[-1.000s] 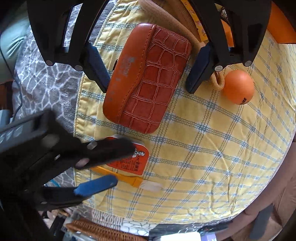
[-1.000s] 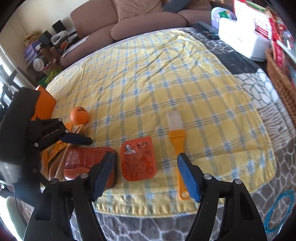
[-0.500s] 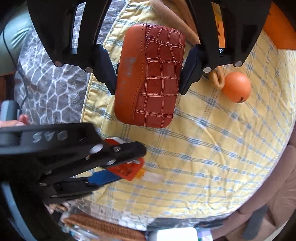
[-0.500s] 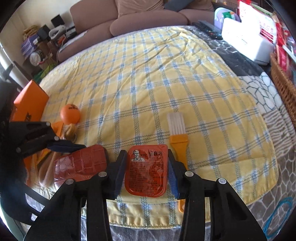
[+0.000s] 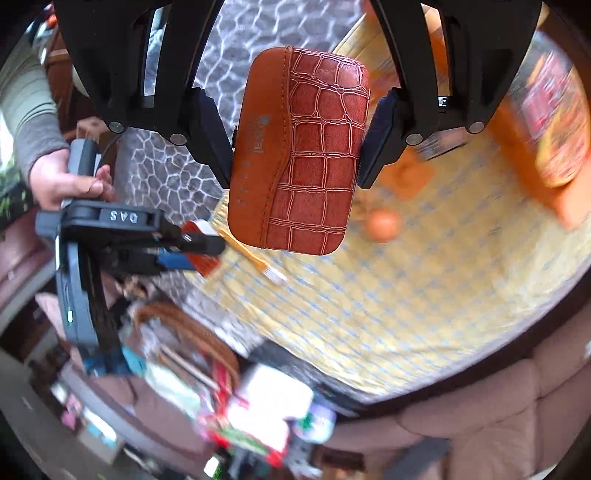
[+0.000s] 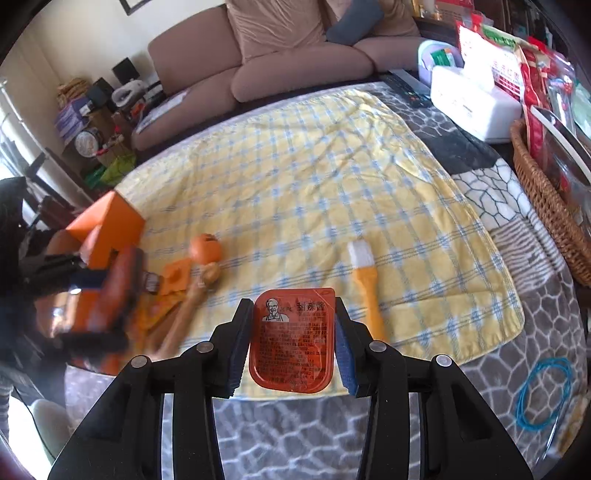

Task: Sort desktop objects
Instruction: 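Drop the red case into the box with the left tool while the right tool carries the sauce packet, then lower the sauce packet into the box and open the right tool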

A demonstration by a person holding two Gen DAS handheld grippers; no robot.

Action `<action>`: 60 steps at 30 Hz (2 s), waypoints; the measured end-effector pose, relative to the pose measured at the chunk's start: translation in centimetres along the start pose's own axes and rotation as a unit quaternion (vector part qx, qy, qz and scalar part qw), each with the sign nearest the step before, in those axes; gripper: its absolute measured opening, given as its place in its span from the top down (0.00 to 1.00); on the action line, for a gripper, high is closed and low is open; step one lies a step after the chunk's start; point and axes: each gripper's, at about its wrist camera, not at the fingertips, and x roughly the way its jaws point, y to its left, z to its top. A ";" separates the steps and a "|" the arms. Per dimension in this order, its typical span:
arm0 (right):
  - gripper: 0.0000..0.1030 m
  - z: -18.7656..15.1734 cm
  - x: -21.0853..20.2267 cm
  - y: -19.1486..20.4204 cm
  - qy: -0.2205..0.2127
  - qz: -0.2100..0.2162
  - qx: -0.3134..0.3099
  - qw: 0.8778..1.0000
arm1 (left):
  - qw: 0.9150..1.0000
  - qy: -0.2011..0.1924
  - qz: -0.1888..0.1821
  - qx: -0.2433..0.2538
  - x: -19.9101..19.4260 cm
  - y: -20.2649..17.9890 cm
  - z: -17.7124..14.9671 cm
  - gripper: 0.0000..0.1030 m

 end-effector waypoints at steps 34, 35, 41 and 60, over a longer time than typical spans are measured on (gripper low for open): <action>0.60 5.6 10.6 32.9 0.049 0.167 -0.123 0.977 | 0.895 -0.089 0.220 -0.377 -10.9 29.9 -12.7 0.25; 0.60 5.6 10.7 32.9 0.049 0.167 -0.122 0.977 | 0.897 -0.093 0.222 -0.371 -11.5 29.8 -12.5 0.24; 0.60 5.9 11.5 33.9 0.050 0.166 -0.124 0.977 | 0.898 -0.124 0.210 -0.365 -15.2 29.8 -13.1 0.19; 0.57 7.1 24.5 44.3 0.122 0.168 -0.063 0.976 | 0.903 -0.159 0.173 -0.361 -19.1 31.8 -18.9 0.09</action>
